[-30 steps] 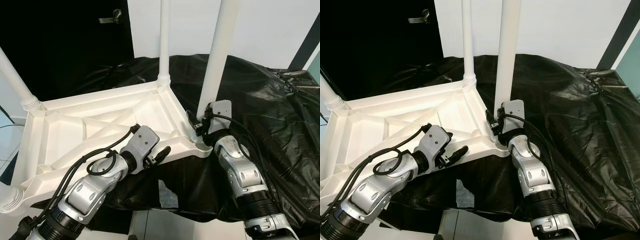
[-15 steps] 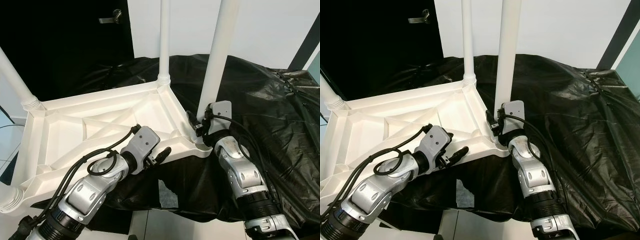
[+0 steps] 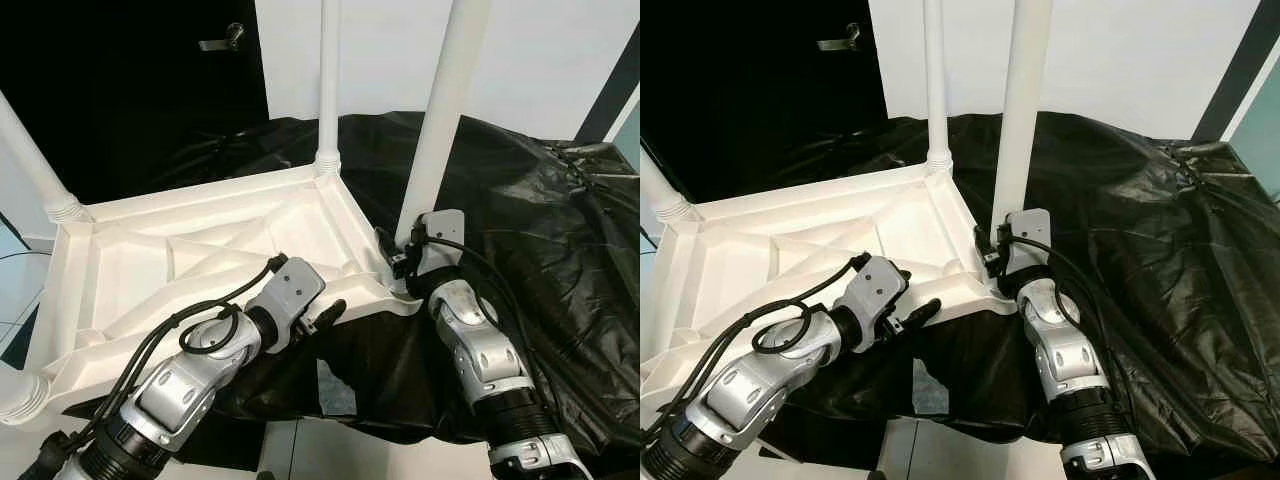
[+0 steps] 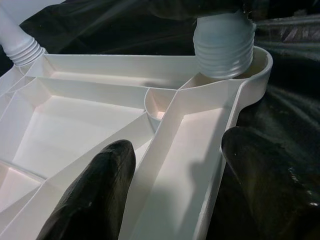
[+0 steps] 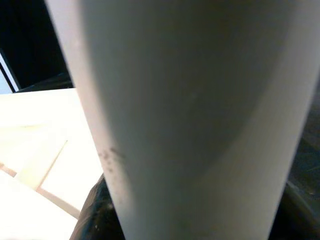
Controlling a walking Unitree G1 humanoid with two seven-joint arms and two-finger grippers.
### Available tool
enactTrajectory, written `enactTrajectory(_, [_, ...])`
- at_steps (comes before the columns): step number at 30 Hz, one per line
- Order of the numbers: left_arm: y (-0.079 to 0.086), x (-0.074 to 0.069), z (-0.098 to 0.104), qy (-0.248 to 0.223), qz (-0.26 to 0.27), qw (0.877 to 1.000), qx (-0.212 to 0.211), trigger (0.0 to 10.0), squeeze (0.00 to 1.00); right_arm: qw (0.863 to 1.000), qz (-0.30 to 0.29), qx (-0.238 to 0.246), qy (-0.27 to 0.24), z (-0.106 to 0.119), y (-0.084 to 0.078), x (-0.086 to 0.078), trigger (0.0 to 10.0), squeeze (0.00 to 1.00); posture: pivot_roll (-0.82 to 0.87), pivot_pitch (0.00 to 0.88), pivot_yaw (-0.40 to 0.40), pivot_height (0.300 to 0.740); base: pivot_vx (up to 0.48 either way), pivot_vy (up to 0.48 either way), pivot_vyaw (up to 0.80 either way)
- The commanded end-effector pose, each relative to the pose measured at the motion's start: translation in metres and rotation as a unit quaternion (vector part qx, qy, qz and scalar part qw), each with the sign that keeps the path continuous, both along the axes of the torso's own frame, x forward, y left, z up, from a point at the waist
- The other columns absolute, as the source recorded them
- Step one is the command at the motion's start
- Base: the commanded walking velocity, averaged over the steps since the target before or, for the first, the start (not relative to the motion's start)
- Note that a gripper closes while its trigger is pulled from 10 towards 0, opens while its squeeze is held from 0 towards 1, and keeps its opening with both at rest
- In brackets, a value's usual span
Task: Building children table
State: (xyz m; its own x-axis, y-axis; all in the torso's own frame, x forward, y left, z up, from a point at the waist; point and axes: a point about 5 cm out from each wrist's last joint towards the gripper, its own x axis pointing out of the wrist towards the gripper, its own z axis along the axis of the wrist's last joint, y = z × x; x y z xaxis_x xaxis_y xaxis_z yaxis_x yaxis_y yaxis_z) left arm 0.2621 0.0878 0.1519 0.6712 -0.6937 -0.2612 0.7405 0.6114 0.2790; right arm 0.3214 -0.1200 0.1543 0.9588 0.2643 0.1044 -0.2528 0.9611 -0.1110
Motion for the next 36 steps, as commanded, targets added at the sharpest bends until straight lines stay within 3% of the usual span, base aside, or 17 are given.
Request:
enactTrajectory(1, [-0.003,-0.007,-0.005,0.034,-0.079,0.996,0.016,10.0,0.0,0.999,-0.007,-0.005,0.044,-0.019,-0.003,-0.003,10.0,0.0,0.07,0.0,0.009,0.74,0.0,0.0,0.0])
enactTrajectory(30, [0.0,-0.005,-0.003,0.028,-0.089,0.995,0.031,10.0,0.0,0.997,-0.04,0.003,0.06,-0.03,-0.007,-0.022,10.0,0.0,0.07,0.0,0.02,0.74,0.0,0.0,0.0])
enactTrajectory(36, [-0.001,-0.005,-0.003,0.027,-0.093,0.995,0.032,10.0,0.0,0.999,-0.018,-0.029,0.042,-0.026,-0.007,-0.02,10.0,0.0,0.07,0.0,0.02,0.74,0.0,0.0,0.0])
